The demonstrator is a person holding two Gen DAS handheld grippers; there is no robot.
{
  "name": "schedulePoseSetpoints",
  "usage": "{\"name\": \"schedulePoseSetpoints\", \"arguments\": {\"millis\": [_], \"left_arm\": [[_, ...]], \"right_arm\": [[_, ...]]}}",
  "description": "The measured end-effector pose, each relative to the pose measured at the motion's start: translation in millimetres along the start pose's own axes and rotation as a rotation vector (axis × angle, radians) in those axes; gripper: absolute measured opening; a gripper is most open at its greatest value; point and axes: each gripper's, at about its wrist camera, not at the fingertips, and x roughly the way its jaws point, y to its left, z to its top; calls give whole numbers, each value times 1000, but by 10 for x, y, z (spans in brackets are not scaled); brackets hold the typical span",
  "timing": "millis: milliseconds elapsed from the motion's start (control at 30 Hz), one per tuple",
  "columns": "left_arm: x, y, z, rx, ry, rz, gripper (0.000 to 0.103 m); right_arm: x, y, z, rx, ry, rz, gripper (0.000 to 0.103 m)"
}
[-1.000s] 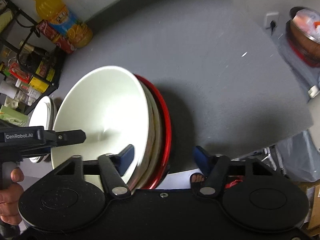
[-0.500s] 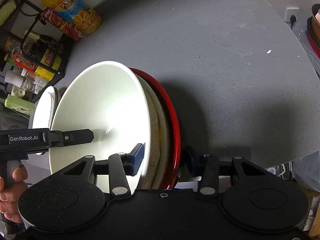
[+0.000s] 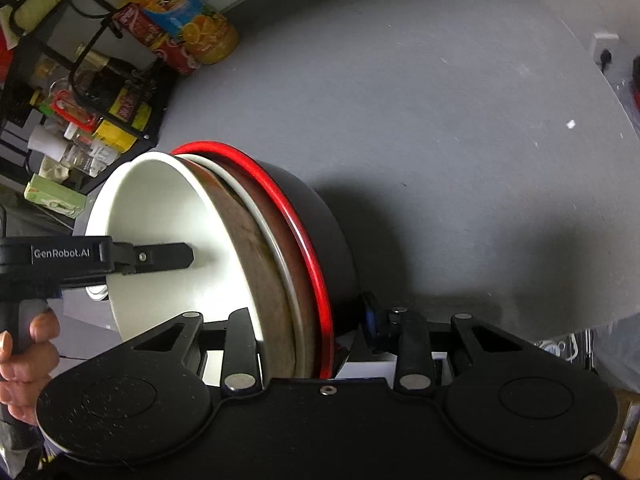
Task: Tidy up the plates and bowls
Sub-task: 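Lift the bowl stack and lower it onto the 'BAKERY' plate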
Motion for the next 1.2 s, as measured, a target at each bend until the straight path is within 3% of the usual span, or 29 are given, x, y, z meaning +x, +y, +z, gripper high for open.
{"name": "schedulePoseSetpoints", "arguments": {"millis": [633, 1200], "left_arm": [[-584, 435, 304, -66, -114, 16, 27], [-1221, 1313, 575, -204, -206, 49, 27]], "right_arm": [[147, 712, 369, -118, -8, 53, 33], [531, 1586, 712, -244, 52, 134, 33]]}}
